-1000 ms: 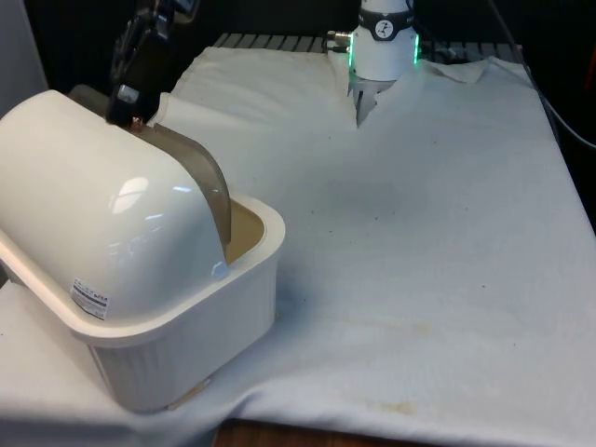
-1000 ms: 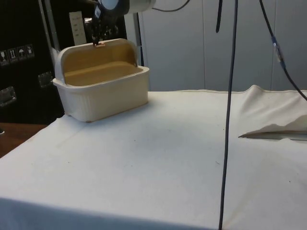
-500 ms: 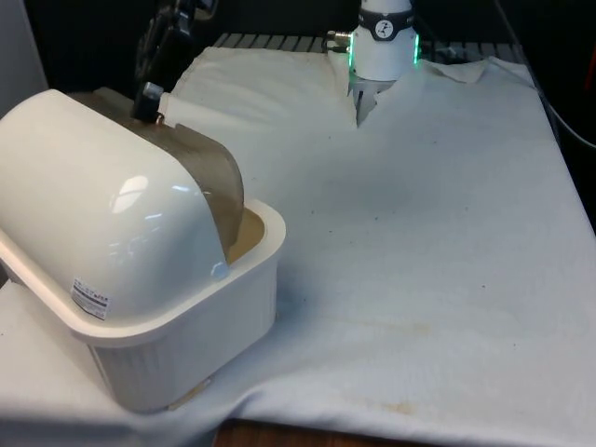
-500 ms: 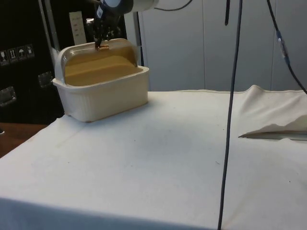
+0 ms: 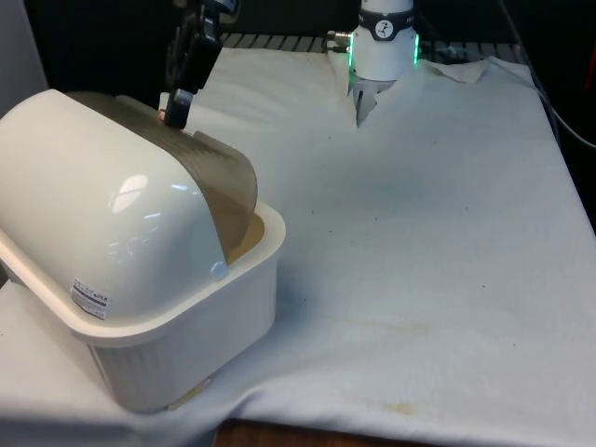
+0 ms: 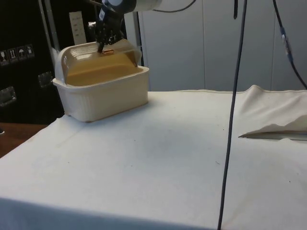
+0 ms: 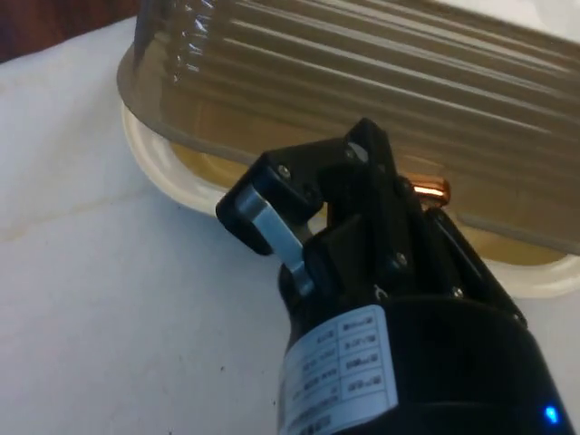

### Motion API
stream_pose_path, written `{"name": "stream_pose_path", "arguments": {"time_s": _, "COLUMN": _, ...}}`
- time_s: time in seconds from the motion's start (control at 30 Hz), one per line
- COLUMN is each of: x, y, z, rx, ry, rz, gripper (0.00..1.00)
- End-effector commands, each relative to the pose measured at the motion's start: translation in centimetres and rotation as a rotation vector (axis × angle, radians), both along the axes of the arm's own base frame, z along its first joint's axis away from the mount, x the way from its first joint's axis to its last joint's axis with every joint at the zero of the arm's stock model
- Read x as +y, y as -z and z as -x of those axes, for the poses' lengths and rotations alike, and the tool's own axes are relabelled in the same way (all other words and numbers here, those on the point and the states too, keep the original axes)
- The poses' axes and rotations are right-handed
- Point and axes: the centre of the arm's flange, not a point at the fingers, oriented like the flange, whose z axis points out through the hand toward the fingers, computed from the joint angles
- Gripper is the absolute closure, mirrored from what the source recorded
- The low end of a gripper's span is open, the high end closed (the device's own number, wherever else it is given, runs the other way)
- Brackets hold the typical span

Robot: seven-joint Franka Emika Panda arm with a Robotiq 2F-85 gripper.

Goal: Open the lid, then close it.

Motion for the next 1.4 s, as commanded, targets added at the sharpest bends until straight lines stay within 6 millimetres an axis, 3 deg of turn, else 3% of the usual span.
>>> {"name": "stream_pose_path", "arguments": {"time_s": 0.0, "x": 0.4, "y": 0.0, "z": 0.3, "rx": 0.002, "ry": 0.002, "rz": -0.023, "gripper": 1.00}}
{"name": "stream_pose_path", "arguments": {"time_s": 0.87, "x": 2.7, "y": 1.2, "z": 4.3, "rx": 0.087, "ry": 0.034, "rz": -0.160, "gripper": 1.00}}
{"name": "stream_pose_path", "arguments": {"time_s": 1.37, "x": 1.4, "y": 1.6, "z": 3.7, "rx": 0.057, "ry": 0.083, "rz": -0.149, "gripper": 1.00}}
